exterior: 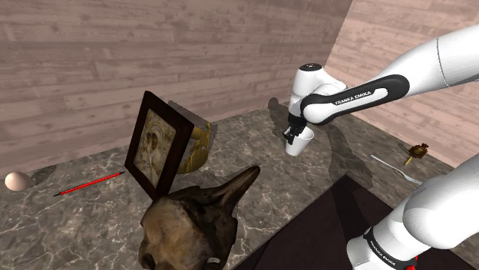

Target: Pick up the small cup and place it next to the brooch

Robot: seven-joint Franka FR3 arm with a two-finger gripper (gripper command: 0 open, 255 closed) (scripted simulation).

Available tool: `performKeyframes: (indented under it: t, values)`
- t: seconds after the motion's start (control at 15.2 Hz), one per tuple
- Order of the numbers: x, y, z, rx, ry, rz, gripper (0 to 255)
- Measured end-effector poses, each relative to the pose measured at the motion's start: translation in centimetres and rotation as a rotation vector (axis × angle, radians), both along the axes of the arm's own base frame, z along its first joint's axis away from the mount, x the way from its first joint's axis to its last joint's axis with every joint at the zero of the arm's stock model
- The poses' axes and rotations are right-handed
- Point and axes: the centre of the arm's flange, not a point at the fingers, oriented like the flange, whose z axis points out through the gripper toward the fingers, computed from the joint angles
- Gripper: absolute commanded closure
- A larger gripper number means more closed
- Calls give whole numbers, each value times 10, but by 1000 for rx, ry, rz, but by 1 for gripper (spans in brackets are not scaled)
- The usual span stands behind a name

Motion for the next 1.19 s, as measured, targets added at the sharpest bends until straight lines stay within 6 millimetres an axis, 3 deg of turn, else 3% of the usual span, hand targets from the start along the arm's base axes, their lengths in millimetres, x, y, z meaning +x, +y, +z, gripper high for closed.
performKeyframes:
  t: [0.53, 1.19]
  values:
    - [0, 0, 2, 0, 0, 0, 255]
    - [0, 0, 52, 0, 0, 0, 255]
